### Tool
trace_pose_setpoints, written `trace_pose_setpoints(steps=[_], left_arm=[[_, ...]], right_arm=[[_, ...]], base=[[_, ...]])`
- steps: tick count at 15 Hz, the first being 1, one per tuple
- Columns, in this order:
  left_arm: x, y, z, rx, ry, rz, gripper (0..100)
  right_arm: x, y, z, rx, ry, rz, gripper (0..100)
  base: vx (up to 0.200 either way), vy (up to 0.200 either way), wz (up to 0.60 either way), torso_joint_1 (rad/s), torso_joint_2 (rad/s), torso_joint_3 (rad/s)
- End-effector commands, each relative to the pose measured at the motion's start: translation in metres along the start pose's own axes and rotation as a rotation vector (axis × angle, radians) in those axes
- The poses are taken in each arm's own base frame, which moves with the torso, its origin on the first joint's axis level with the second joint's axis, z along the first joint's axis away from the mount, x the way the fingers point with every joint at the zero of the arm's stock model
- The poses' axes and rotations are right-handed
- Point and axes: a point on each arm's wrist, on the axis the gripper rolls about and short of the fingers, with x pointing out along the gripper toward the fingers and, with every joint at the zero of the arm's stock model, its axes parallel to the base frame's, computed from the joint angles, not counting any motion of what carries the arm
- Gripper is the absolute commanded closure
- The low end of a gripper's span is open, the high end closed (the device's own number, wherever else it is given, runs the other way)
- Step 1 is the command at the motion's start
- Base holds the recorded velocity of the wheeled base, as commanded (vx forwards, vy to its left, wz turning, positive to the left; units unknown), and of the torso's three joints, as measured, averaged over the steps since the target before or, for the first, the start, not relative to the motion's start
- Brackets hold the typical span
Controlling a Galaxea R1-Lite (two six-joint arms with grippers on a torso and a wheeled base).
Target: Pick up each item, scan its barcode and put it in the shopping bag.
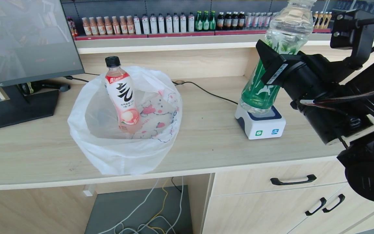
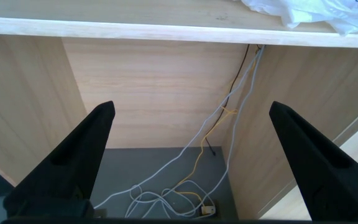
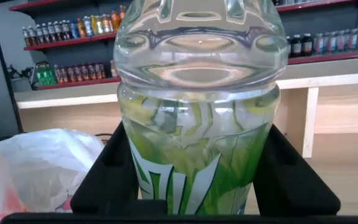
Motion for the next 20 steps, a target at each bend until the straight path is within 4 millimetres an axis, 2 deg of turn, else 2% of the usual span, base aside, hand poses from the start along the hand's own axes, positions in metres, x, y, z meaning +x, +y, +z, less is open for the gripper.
trace_pose_setpoints(steps=[1, 5, 10, 13, 15, 17, 20], left_arm=[[0.000, 0.000, 0.000, 0.000, 0.000, 0.000, 0], [0.000, 0.000, 0.000, -0.002, 0.000, 0.002, 0], [0.000, 0.000, 0.000, -0.002, 0.000, 0.000, 0], [0.000, 0.000, 0.000, 0.000, 0.000, 0.000, 0], [0.000, 0.000, 0.000, 0.000, 0.000, 0.002, 0], [0.000, 0.000, 0.000, 0.000, 0.000, 0.002, 0], [0.000, 0.000, 0.000, 0.001, 0.000, 0.000, 0]], right_arm=[[-0.007, 0.005, 0.004, 0.006, 0.003, 0.023, 100], [-0.012, 0.016, 0.001, 0.012, 0.009, 0.055, 100], [-0.012, 0.017, -0.001, -0.004, 0.011, 0.061, 100], [-0.012, 0.020, -0.005, -0.093, 0.002, 0.172, 100], [-0.016, 0.022, -0.012, -0.149, 0.013, 0.258, 100], [-0.016, 0.022, -0.019, -0.154, 0.022, 0.259, 100], [-0.012, 0.025, -0.033, -0.148, -0.008, 0.248, 100]], base=[[0.000, 0.000, 0.00, 0.000, 0.00, 0.000], [0.000, 0.200, 0.00, 0.001, 0.00, 0.005], [0.000, 0.200, 0.00, 0.003, 0.00, 0.003], [0.000, 0.200, 0.00, -0.001, 0.00, 0.002], [0.000, 0.200, 0.00, 0.002, 0.00, 0.005], [0.000, 0.200, 0.00, 0.000, 0.00, -0.002], [0.000, 0.000, 0.00, 0.000, 0.00, 0.000]])
